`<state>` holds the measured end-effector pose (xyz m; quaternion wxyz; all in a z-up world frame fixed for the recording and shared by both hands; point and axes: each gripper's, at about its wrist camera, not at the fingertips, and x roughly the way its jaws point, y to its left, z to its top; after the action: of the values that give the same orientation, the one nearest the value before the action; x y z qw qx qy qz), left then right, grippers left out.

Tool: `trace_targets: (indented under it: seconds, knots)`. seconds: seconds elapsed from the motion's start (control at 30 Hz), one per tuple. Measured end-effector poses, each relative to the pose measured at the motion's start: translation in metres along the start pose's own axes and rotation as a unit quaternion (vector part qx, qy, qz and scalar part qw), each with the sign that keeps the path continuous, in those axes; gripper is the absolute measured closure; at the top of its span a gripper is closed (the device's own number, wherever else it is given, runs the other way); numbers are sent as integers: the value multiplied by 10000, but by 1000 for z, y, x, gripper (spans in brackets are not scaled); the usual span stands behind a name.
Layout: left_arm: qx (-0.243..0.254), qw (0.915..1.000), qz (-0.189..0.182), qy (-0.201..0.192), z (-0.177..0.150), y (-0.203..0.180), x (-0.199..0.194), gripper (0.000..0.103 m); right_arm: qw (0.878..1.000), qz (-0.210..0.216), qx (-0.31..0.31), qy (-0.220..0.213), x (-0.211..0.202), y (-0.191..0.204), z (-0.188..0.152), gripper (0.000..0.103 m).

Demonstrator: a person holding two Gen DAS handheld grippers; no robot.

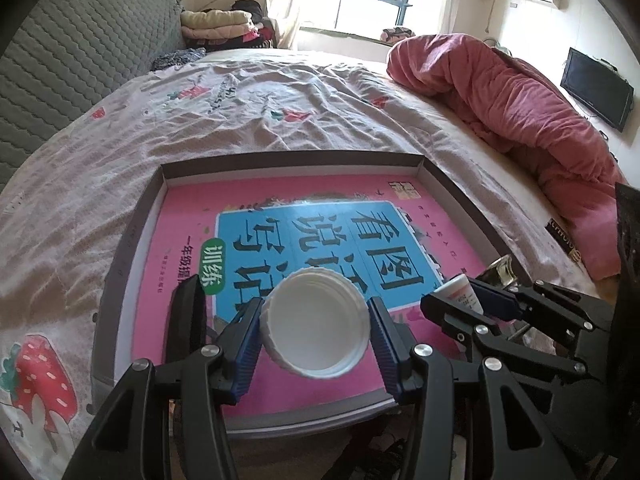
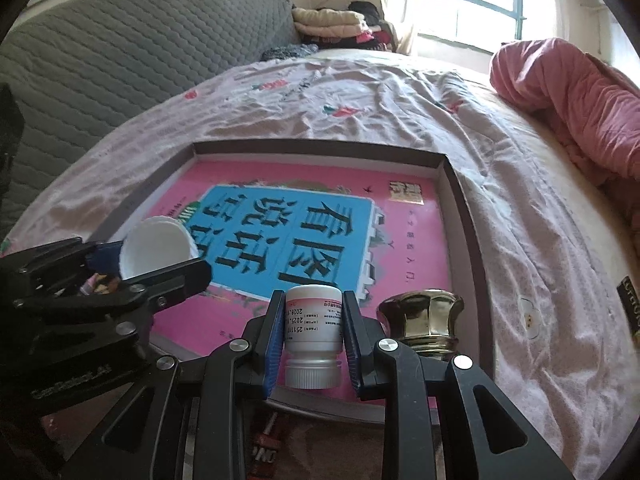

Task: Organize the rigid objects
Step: 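Lower the pill bottle onto the book and open the right tool while the left holds the lid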

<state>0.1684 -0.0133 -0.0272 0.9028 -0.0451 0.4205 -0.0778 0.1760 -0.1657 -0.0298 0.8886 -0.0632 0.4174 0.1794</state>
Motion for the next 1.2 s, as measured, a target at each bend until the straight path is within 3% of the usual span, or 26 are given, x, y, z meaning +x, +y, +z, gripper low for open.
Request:
trace_targets:
  seconds: [1.2]
  knots:
    - [324,9966,-31,754,3,-11,19,52,9997,-173,-62,163,1,-8,-2,76]
